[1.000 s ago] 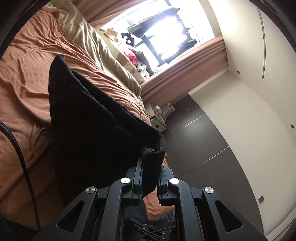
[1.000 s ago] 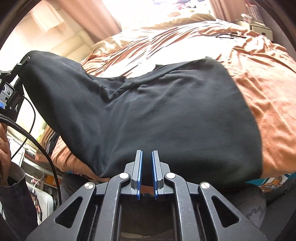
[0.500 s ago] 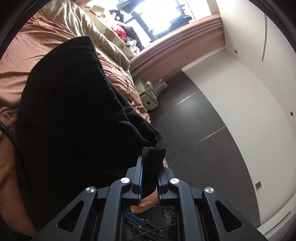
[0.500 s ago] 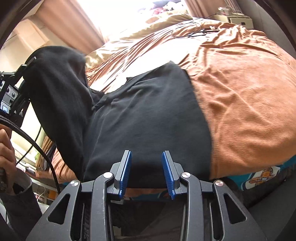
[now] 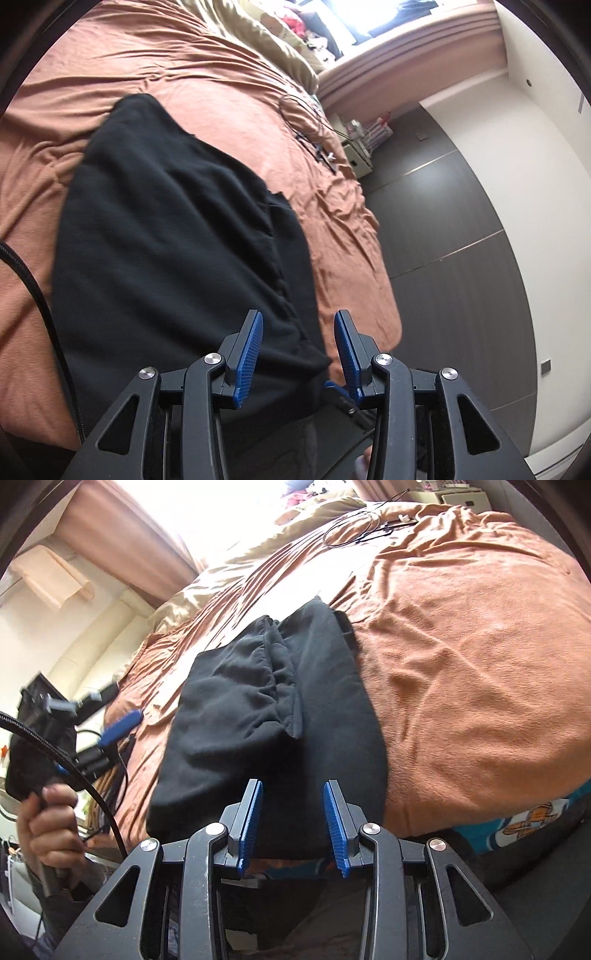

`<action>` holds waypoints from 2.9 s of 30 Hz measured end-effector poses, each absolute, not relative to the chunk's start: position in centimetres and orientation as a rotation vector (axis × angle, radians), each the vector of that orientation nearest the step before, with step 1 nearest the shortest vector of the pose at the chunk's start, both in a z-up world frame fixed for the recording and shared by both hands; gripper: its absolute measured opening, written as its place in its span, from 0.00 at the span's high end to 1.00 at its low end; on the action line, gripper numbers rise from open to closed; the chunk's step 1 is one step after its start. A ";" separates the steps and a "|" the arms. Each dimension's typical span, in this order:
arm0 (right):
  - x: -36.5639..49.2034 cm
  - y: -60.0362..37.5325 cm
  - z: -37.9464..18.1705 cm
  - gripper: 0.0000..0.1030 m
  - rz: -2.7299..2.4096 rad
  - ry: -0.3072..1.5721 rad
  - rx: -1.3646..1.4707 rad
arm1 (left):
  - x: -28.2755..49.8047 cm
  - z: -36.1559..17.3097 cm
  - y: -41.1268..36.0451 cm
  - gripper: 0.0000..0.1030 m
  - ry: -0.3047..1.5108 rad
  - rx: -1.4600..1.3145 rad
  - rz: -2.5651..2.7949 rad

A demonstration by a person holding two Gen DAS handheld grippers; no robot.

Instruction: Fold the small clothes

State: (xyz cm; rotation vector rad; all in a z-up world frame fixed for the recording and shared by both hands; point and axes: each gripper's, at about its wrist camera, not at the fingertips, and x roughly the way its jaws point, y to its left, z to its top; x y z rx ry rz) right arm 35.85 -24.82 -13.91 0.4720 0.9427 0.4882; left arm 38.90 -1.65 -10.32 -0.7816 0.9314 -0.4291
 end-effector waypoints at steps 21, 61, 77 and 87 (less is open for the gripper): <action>43.3 -20.7 -16.6 0.61 0.529 0.979 0.615 | 33.4 -16.7 4.6 0.59 0.984 -0.806 -0.220; 36.0 -26.9 -17.0 0.93 0.496 0.914 0.647 | 33.3 -18.5 1.4 0.54 1.089 -0.688 -0.195; 37.6 -27.3 -15.8 0.59 0.548 0.933 0.645 | 33.5 -17.7 2.2 0.69 1.082 -0.673 -0.197; 45.1 -27.6 -16.5 0.49 0.681 0.961 0.718 | 36.2 -16.8 2.8 0.63 1.050 -0.670 -0.225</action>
